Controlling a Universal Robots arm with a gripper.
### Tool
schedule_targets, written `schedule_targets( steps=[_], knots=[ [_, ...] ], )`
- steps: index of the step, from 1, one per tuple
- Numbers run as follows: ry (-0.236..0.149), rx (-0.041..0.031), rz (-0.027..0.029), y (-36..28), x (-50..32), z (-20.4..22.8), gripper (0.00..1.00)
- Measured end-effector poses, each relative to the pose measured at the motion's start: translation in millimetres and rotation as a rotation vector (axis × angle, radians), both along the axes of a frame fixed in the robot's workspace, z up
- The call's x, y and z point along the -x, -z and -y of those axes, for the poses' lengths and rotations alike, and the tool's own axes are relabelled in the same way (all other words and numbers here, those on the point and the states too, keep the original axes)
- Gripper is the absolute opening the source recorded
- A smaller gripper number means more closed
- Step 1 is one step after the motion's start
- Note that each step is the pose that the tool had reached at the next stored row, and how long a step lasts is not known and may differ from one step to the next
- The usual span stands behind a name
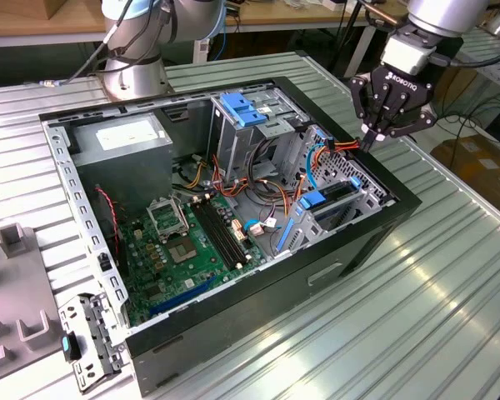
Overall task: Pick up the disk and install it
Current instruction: 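Insert the first disk wire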
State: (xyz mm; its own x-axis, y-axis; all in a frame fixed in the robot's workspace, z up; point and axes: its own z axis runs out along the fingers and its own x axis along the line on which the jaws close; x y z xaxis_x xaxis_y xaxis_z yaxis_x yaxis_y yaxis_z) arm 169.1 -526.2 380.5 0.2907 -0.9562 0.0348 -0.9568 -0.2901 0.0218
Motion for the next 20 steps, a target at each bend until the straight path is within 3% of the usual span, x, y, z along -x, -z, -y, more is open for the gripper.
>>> schedule_targets(
  steps=[1,4,5,6,10,11,12,15,16,20],
  knots=[
    [-0.004,0.0000,0.0000,0.0,-3.2,-3.5,0.11],
    [-0.009,0.0000,0.0000,0.0,-6.5,-7.3,0.11],
    [-0.011,0.0000,0.0000,0.0,-7.3,-8.6,0.18],
    [-0.013,0.0001,0.0000,-0.1,-8.4,-10.3,0.18],
    [-0.023,0.0001,0.0000,0.0,-10.3,-13.5,0.18],
    [-0.034,0.0001,0.0000,0.0,-11.0,-13.7,0.25],
    [-0.043,0.0002,0.0000,-0.1,-11.3,-13.7,0.25],
    [-0.113,0.0001,0.0000,0.1,-11.5,-13.7,0.26],
    [-0.144,0.0001,0.0000,0.3,-11.5,-13.7,0.33],
    [-0.241,0.0001,0.0000,1.6,-11.5,-13.7,0.33]
  ],
)
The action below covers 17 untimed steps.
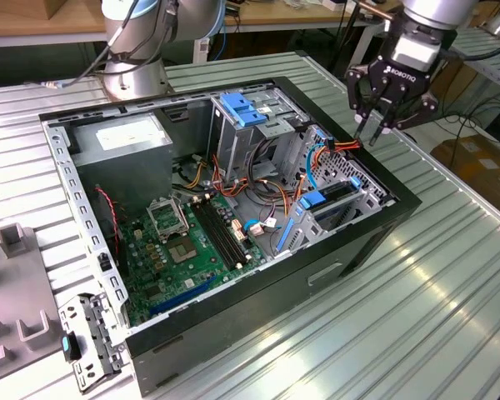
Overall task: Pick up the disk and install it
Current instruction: 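Insert the first disk wire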
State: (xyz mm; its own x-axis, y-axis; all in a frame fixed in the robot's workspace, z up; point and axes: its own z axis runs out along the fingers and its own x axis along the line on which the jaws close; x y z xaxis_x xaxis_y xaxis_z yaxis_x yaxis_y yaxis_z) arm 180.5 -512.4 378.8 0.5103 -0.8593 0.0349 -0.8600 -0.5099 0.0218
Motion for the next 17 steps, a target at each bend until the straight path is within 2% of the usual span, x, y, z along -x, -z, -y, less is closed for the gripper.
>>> schedule_targets(
  steps=[1,3,6,9,10,12,16,17],
  knots=[
    [-0.019,0.0000,0.0000,0.3,0.0,0.0,0.33],
    [-0.088,0.0000,0.0000,1.8,0.0,0.0,0.33],
    [-0.162,0.0001,0.0000,3.5,0.0,0.0,0.33],
    [-0.215,0.0002,0.0000,4.0,0.0,0.0,0.33],
    [-0.257,0.0001,0.0000,4.3,0.0,0.0,0.33],
    [-0.278,-0.0005,0.0000,4.6,1.2,0.0,0.33],
    [-0.297,-0.0023,0.0003,4.8,4.1,0.0,0.33],
    [-0.327,-0.0022,0.0002,5.1,4.1,0.0,0.33]
  ],
)
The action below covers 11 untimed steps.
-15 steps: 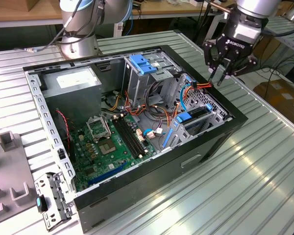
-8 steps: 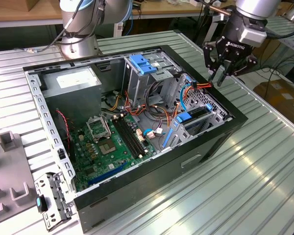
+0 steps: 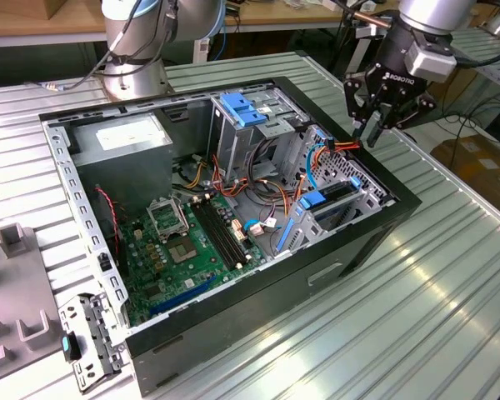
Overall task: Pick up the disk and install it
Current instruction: 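Insert the first disk wire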
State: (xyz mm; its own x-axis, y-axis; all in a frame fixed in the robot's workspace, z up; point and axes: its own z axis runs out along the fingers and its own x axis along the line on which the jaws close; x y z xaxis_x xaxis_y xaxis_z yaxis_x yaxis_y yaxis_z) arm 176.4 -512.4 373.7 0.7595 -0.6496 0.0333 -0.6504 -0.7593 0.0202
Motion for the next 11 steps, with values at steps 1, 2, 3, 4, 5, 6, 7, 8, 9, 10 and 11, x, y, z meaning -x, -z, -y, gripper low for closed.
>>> schedule_targets(
  steps=[1,2,3,4,5,6,7,8,9,10,11],
  knots=[
    [-0.018,0.0001,0.0000,0.1,0.1,0.0,0.33],
    [-0.037,0.0000,0.0000,0.4,0.0,0.0,0.33],
    [-0.061,-0.0001,0.0001,0.8,0.0,0.0,0.33],
    [-0.079,-0.0003,0.0001,1.3,0.0,0.0,0.33],
    [-0.090,-0.0002,0.0001,1.8,0.1,0.0,0.33],
    [-0.094,0.0000,0.0003,2.3,0.0,0.0,0.33],
    [-0.097,-0.0001,0.0004,3.2,0.0,0.0,0.33],
    [-0.099,-0.0001,0.0004,4.0,0.0,0.0,0.33],
    [-0.099,0.0000,0.0004,4.8,0.0,0.0,0.33],
    [-0.099,0.0000,0.0004,5.5,0.0,-0.1,0.33],
    [-0.099,-0.0002,0.0004,6.2,-0.2,-0.6,0.33]
  ],
)
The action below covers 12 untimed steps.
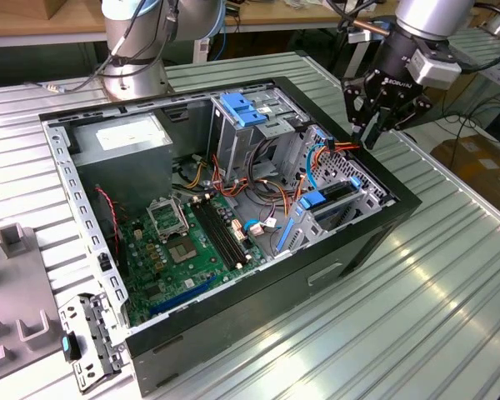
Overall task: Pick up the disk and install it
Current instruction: 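Insert the first disk wire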
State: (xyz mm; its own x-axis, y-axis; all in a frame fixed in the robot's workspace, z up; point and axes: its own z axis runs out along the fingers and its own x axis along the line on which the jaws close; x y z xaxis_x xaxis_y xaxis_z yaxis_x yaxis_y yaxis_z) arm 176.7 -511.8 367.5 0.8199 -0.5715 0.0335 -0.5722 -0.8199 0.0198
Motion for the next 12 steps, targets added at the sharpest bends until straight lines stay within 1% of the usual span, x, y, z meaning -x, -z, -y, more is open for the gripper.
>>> schedule_targets(
  steps=[2,5,7,8,9,11,12],
  knots=[
    [-0.001,-0.0006,0.0000,0.5,-0.5,-1.3,0.33],
    [-0.002,-0.0005,0.0000,1.2,-1.6,-2.1,0.31],
    [-0.002,-0.0005,0.0000,1.1,-1.8,-2.1,0.18],
    [-0.002,-0.0006,0.0000,-2.9,-1.9,-2.1,0.16],
    [-0.002,-0.0006,0.0000,-4.3,-1.9,-2.1,0.16],
    [-0.002,-0.0002,0.0000,-4.3,-1.7,-2.1,0.16],
    [-0.002,-0.0001,0.0000,-4.4,0.7,-2.2,0.16]
  ],
)
